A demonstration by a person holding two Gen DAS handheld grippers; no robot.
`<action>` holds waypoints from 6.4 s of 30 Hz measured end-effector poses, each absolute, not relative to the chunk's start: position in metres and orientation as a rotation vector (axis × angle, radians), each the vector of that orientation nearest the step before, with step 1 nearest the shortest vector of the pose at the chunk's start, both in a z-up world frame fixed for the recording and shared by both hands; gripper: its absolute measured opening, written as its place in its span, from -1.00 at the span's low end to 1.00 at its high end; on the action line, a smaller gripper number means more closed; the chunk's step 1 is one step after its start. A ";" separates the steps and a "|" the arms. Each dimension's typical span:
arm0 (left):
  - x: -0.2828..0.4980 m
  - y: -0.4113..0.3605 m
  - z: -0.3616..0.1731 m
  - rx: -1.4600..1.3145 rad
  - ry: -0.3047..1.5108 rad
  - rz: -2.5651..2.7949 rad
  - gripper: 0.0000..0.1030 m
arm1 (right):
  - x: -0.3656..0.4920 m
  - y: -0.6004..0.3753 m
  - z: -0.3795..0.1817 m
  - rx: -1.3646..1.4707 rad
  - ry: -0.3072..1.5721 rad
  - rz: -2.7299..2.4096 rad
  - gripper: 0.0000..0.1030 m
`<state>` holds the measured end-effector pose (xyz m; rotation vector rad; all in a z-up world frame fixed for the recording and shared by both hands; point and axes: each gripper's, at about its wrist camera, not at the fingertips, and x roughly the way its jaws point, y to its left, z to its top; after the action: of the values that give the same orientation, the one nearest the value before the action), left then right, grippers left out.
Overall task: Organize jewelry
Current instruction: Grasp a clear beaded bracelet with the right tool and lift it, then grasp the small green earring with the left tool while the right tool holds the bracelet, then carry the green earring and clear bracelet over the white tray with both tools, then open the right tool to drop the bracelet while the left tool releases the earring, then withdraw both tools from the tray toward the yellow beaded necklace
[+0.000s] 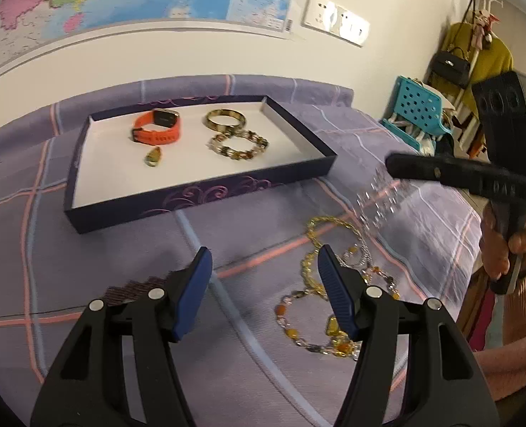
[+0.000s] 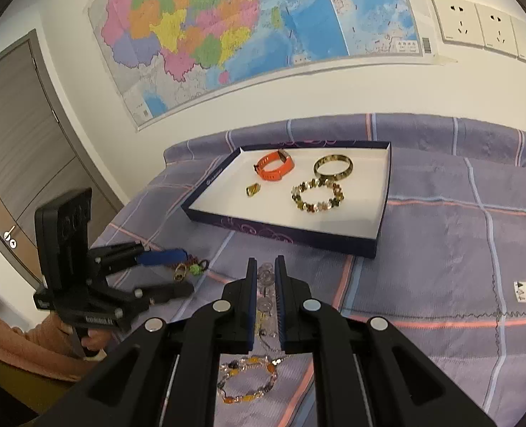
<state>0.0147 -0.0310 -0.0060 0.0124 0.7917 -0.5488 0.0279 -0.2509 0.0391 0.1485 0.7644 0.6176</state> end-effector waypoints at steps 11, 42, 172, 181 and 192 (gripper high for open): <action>0.000 -0.037 -0.009 0.056 0.786 -0.589 0.19 | 0.036 -0.252 0.035 0.157 0.767 0.583 -0.84; 0.013 0.006 -0.033 0.056 0.878 -0.449 -0.79 | 0.041 -0.244 0.026 0.160 0.796 0.600 -0.84; 0.126 -0.004 0.015 0.059 0.773 -0.358 -0.20 | 0.160 -0.228 0.009 0.192 0.831 0.528 -0.40; 0.084 0.012 0.030 0.044 0.715 -0.372 -0.07 | 0.095 -0.225 0.013 0.092 0.846 0.606 -0.25; 0.038 0.023 0.020 0.016 0.722 -0.355 0.00 | 0.045 -0.224 -0.022 0.019 0.938 0.577 -0.14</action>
<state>0.0376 0.0233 0.0201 0.0158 0.7216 -0.3554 0.0445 -0.2238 -0.0217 0.0191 0.9376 0.5766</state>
